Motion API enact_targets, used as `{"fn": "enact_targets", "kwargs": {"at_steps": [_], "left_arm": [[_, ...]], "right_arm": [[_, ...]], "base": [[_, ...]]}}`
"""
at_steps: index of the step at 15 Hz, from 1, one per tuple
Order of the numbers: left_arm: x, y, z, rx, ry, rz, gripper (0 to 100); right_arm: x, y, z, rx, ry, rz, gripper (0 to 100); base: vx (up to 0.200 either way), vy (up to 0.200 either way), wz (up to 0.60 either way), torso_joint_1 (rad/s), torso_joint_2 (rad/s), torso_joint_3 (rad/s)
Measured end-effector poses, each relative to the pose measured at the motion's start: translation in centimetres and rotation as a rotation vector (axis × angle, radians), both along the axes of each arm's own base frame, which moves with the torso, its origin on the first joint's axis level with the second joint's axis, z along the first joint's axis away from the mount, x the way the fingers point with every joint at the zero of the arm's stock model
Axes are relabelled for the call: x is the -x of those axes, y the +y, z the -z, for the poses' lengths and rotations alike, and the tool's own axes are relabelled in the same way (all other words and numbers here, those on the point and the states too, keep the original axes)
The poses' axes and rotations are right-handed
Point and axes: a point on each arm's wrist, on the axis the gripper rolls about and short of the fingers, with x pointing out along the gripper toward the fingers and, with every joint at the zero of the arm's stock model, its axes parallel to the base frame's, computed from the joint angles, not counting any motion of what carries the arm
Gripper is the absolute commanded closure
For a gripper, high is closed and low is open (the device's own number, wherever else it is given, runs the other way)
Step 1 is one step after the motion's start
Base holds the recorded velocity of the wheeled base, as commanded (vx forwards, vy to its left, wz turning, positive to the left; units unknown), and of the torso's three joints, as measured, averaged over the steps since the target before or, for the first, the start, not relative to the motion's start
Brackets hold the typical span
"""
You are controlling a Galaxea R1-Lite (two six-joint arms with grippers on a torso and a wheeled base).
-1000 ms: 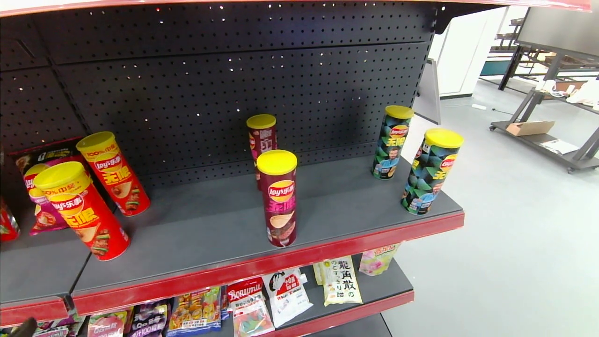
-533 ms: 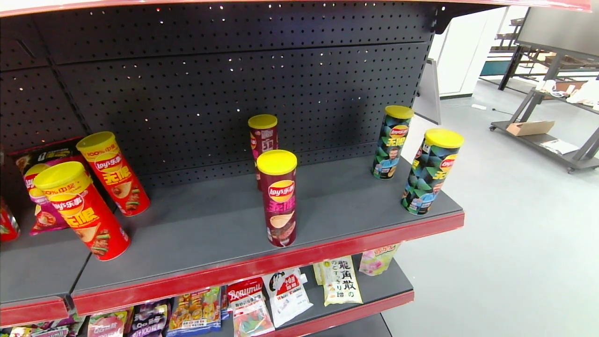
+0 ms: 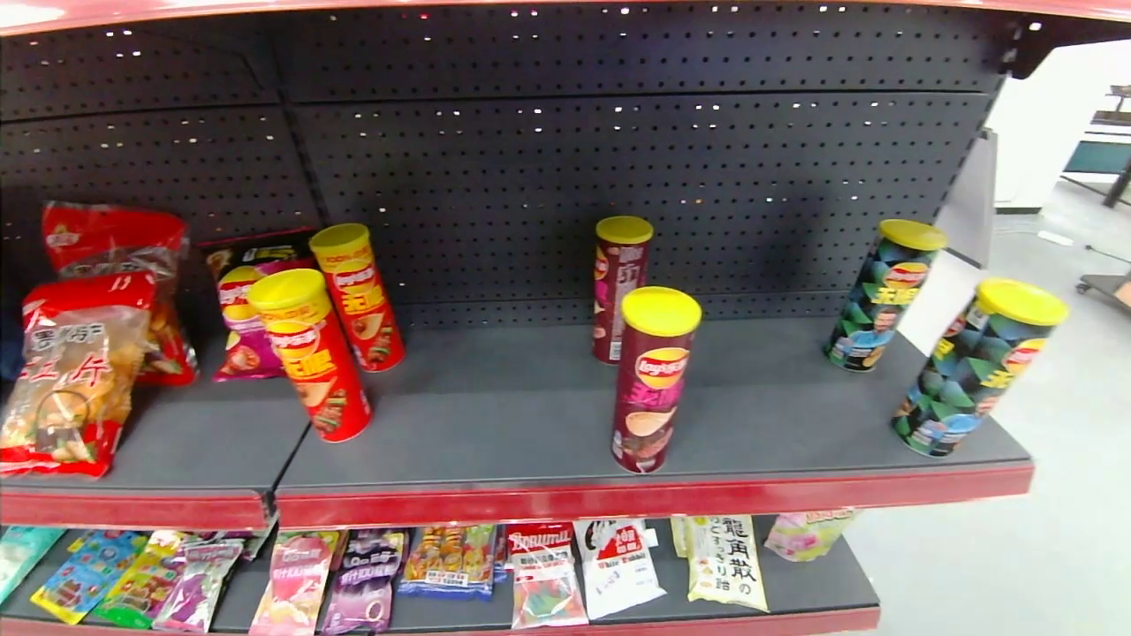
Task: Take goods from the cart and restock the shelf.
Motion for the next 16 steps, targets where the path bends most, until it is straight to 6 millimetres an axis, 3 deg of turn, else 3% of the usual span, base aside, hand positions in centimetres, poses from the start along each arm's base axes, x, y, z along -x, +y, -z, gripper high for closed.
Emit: {"fn": "enact_targets", "kwargs": {"at_steps": [10, 13, 16], "left_arm": [[-1.1, 0.0, 2.7, -0.02, -0.03, -0.048, 0], [-1.5, 0.0, 2.3, -0.04, -0.17, -0.034, 0], [-1.9, 0.0, 3.7, 0.004, -0.094, -0.058, 0]], "right_arm": [[0.1, -0.1, 0.1, -0.002, -0.012, -0.078, 0], [0.2, -0.2, 0.1, -0.002, -0.03, -0.12, 0], [0.3, -0.2, 0.1, -0.001, -0.038, -0.121, 0]], "base": [[0.0, 0.0, 0.0, 0.0, 0.0, 0.0], [0.0, 0.0, 0.0, 0.0, 0.0, 0.0], [0.0, 0.0, 0.0, 0.0, 0.0, 0.0]]}}
